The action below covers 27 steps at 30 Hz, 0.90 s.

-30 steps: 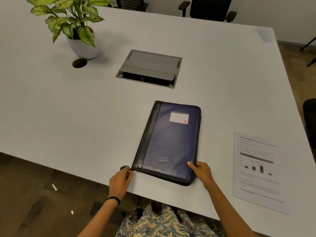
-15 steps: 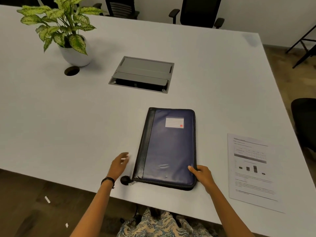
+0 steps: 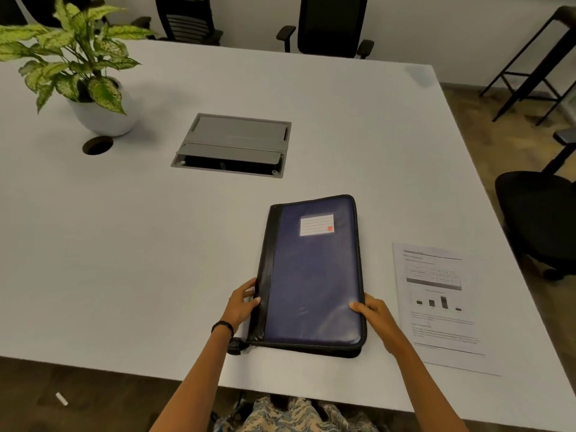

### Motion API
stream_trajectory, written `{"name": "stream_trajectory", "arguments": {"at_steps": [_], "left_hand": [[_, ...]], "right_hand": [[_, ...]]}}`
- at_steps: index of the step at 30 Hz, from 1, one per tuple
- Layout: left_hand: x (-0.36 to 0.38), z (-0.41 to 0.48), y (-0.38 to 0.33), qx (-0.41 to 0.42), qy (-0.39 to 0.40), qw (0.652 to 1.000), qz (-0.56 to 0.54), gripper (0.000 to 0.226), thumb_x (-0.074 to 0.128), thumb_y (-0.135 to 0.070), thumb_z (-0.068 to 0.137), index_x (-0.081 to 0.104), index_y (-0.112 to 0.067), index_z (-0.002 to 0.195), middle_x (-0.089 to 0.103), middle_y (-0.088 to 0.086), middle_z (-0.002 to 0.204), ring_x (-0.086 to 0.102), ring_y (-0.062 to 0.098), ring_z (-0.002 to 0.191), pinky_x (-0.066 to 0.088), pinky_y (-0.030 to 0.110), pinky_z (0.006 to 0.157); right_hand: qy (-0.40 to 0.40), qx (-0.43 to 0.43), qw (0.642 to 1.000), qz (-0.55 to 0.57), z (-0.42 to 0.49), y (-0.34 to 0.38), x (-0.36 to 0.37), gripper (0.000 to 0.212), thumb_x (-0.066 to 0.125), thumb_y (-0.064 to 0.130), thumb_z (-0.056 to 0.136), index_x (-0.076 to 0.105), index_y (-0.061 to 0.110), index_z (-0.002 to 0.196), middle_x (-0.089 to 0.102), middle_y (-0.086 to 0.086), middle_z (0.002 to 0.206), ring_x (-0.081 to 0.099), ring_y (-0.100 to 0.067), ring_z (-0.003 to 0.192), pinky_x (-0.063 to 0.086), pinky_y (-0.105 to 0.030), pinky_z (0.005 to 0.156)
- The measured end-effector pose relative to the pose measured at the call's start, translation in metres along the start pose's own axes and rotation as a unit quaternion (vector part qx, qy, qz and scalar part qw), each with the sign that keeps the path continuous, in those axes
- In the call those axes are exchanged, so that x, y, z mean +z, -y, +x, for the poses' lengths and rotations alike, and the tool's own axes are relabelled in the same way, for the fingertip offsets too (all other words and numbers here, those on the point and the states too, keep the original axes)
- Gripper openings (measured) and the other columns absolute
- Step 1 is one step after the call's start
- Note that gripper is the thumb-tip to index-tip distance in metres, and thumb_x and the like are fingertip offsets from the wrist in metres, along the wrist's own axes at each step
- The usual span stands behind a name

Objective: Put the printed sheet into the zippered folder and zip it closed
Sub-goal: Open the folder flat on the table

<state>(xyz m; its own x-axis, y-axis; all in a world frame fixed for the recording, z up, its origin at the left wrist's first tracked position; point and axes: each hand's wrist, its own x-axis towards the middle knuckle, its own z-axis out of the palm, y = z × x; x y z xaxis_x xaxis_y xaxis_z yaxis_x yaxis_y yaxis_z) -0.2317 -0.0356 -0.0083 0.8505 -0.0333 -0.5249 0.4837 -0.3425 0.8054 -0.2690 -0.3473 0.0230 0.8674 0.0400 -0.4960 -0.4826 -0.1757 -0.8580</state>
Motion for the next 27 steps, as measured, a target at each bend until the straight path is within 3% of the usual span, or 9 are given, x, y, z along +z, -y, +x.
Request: {"name": "stream_trajectory", "arguments": {"at_steps": [3,5,10,12,15,20,22,24,27], "left_hand": [[0.012,0.002,-0.003,0.0,0.018,1.0,0.0,0.056,0.055,-0.001,0.091,0.034,-0.007,0.143,0.042,0.017,0.145,0.043,0.033,0.132,0.038,0.044,0.11],[0.017,0.002,-0.003,0.001,0.037,0.999,0.009,0.056,0.055,-0.004,0.092,0.034,-0.009,0.143,0.042,0.016,0.145,0.045,0.031,0.13,0.04,0.042,0.109],[0.022,0.001,-0.016,-0.008,0.102,0.994,0.033,0.047,0.047,-0.012,0.097,0.036,-0.013,0.143,0.047,0.011,0.143,0.054,0.026,0.122,0.046,0.036,0.103],[0.017,-0.003,-0.033,-0.014,0.134,0.99,0.032,0.038,0.041,-0.026,0.1,0.042,-0.018,0.138,0.055,0.007,0.135,0.056,0.023,0.121,0.045,0.043,0.105],[0.002,-0.015,-0.077,-0.012,0.167,0.986,-0.015,0.04,0.026,-0.049,0.098,0.044,-0.034,0.131,0.049,-0.003,0.136,0.054,0.013,0.118,0.044,0.036,0.1],[-0.032,-0.034,-0.154,0.075,0.089,0.991,-0.071,0.082,0.017,-0.075,0.073,0.025,-0.036,0.145,0.032,0.002,0.153,0.04,0.015,0.13,0.042,0.029,0.097],[-0.043,-0.04,-0.17,0.114,0.035,0.992,-0.039,0.082,0.033,-0.07,0.077,0.02,-0.031,0.147,0.027,0.0,0.155,0.034,0.017,0.138,0.036,0.034,0.105],[-0.054,-0.041,-0.173,0.142,-0.015,0.989,0.03,0.076,0.054,-0.047,0.088,0.015,-0.026,0.149,0.025,0.001,0.156,0.031,0.02,0.141,0.032,0.037,0.109],[-0.066,-0.039,-0.167,0.152,-0.036,0.986,0.066,0.065,0.057,-0.016,0.092,0.024,-0.023,0.147,0.035,0.005,0.152,0.05,0.015,0.124,0.041,0.023,0.095]], "right_hand": [[-0.036,-0.015,0.999,0.038,0.0,0.016,-0.006,0.021,0.051,0.014,0.091,0.062,0.01,0.109,0.046,-0.009,0.141,0.049,-0.021,0.125,0.042,-0.036,0.107],[-0.038,-0.031,0.997,0.061,0.0,0.03,-0.005,0.022,0.048,0.017,0.092,0.062,0.02,0.109,0.038,-0.009,0.146,0.039,-0.026,0.132,0.029,-0.047,0.114],[0.009,-0.136,0.988,0.076,-0.005,0.07,0.015,0.03,0.042,0.02,0.094,0.053,0.025,0.122,0.052,-0.003,0.132,0.053,-0.001,0.113,0.042,-0.014,0.096],[0.051,-0.167,0.983,0.048,-0.01,0.088,0.031,0.023,0.042,0.027,0.09,0.065,0.031,0.095,0.061,-0.004,0.118,0.06,-0.011,0.105,0.047,-0.014,0.089],[0.097,-0.193,0.976,0.015,-0.015,0.103,0.053,0.039,0.045,0.03,0.087,0.063,0.021,0.054,0.057,-0.002,0.121,0.056,-0.019,0.114,0.044,-0.024,0.098],[0.184,-0.239,0.949,-0.095,-0.007,0.11,0.086,0.03,0.051,0.022,0.09,0.069,0.005,0.073,0.049,0.002,0.137,0.052,-0.01,0.118,0.041,-0.018,0.101],[0.22,-0.234,0.939,-0.122,-0.003,0.11,0.097,0.023,0.053,0.019,0.091,0.071,0.008,0.081,0.048,0.007,0.138,0.053,-0.008,0.116,0.042,-0.014,0.099],[0.246,-0.216,0.933,-0.146,-0.001,0.106,0.103,0.021,0.053,0.022,0.091,0.071,0.012,0.088,0.051,0.015,0.131,0.054,-0.001,0.113,0.041,-0.008,0.095],[0.216,-0.191,0.944,-0.161,0.008,0.093,0.096,0.016,0.055,0.024,0.09,0.07,0.018,0.09,0.055,0.018,0.125,0.054,-0.001,0.113,0.043,-0.011,0.095]]}}
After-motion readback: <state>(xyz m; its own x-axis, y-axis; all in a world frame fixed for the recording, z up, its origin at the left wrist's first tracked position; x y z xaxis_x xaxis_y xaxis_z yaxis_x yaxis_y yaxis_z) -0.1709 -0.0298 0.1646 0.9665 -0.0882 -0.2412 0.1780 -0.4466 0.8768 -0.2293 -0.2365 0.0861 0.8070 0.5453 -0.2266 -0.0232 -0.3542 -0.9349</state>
